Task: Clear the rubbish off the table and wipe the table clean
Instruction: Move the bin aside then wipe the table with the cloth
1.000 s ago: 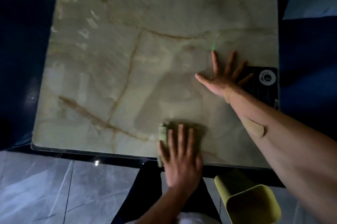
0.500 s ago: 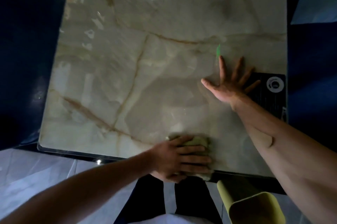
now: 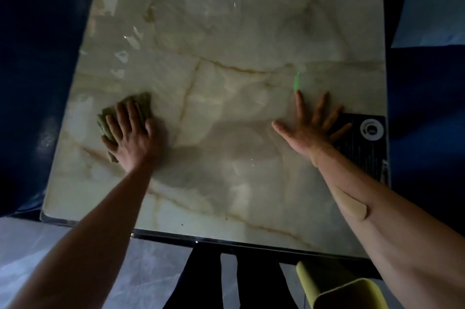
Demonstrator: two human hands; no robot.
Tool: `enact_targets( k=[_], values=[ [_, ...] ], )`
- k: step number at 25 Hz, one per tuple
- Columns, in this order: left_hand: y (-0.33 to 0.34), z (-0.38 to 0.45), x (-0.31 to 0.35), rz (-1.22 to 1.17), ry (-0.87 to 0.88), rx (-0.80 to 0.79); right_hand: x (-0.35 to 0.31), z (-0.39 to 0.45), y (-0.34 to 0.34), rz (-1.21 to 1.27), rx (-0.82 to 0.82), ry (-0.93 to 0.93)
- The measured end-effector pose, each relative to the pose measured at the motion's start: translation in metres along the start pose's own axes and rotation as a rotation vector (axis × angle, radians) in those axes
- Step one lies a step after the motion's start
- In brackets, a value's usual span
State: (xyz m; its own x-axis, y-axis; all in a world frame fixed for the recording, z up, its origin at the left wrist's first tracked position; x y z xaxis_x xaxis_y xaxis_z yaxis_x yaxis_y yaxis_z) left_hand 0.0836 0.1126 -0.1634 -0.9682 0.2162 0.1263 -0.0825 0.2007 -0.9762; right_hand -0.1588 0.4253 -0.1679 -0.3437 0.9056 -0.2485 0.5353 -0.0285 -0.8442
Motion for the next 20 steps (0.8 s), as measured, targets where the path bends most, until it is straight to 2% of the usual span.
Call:
enact_targets(
  k=[2,4,7,9,11,13,16,18,20],
  values=[
    [0.005,-0.018,0.032,-0.081,-0.137,0.015,0.0,0.0,0.001,0.004,0.004,0.003],
    [0.012,-0.052,0.067,-0.066,-0.021,0.004,-0.001,0.001,0.003,-0.009,0.012,0.004],
    [0.029,-0.134,0.115,-0.007,0.393,-0.073,0.0,0.003,0.002,0.056,0.034,0.009],
    [0.042,-0.201,0.124,0.058,0.752,-0.148,0.002,0.004,0.0,0.144,0.059,0.006],
    [0.053,-0.261,0.104,0.134,1.142,-0.195,0.005,0.003,0.0,0.183,0.046,-0.006],
    [0.054,-0.276,0.067,0.179,1.364,-0.168,0.006,0.001,-0.002,0.168,0.047,-0.022],
    [0.038,-0.235,0.015,0.254,1.485,-0.108,0.005,-0.009,-0.006,0.147,0.132,-0.059],
    [0.024,-0.192,-0.018,0.3,1.458,-0.061,0.004,-0.03,-0.006,0.072,0.217,-0.137],
    [0.011,-0.159,-0.05,0.317,1.357,-0.059,-0.002,-0.067,0.007,-0.041,0.228,-0.218]
  ],
)
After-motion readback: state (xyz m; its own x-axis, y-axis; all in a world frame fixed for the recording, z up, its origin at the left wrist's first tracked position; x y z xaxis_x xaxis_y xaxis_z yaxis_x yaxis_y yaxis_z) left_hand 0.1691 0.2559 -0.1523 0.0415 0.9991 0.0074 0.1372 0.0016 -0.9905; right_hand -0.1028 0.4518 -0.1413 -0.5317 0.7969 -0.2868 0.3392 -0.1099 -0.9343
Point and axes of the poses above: each hand's wrist, its own z-axis towards the middle knuckle, its own y-axis out of the palm, x = y × z, the point moved 4 cm from there along z, towards the middle knuckle, and after that the axes turned 9 degrees about -y, right-handed, at the moved point
